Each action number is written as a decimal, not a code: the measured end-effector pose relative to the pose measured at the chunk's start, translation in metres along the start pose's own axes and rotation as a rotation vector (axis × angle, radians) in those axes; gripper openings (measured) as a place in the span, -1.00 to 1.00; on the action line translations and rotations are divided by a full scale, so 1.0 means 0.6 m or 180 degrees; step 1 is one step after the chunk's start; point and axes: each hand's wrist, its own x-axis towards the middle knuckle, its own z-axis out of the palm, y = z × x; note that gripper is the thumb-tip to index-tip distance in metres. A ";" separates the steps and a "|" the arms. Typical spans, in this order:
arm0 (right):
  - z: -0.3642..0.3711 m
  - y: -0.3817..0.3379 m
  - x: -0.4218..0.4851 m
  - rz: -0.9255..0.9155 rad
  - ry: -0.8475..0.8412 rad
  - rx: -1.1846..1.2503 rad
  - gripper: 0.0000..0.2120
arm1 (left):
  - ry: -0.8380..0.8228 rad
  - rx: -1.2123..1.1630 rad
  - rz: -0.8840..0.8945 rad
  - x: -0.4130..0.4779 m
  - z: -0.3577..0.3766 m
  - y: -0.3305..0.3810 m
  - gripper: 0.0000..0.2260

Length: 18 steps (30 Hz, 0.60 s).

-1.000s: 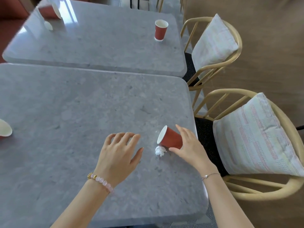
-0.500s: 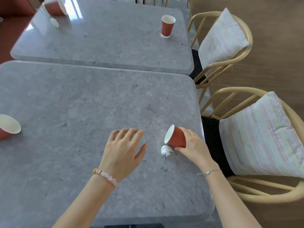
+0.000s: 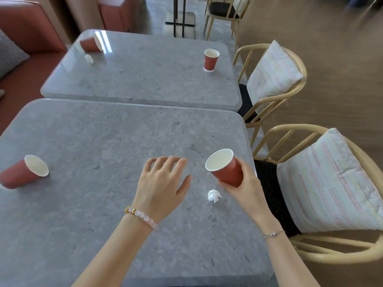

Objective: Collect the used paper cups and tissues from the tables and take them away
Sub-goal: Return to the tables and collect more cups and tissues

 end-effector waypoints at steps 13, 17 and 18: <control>-0.006 -0.128 -0.080 -0.0193 0.0136 0.1034 -0.37 | 0.0592 0.0201 -0.0190 -0.061 -0.098 -0.020 -0.65; -0.011 -0.153 -0.103 -0.0264 0.0043 0.1187 -0.35 | 0.0740 0.0262 -0.0254 -0.080 -0.119 -0.024 -0.65; -0.012 -0.158 -0.107 -0.0272 0.0019 0.1232 -0.35 | 0.0770 0.0271 -0.0275 -0.085 -0.124 -0.024 -0.65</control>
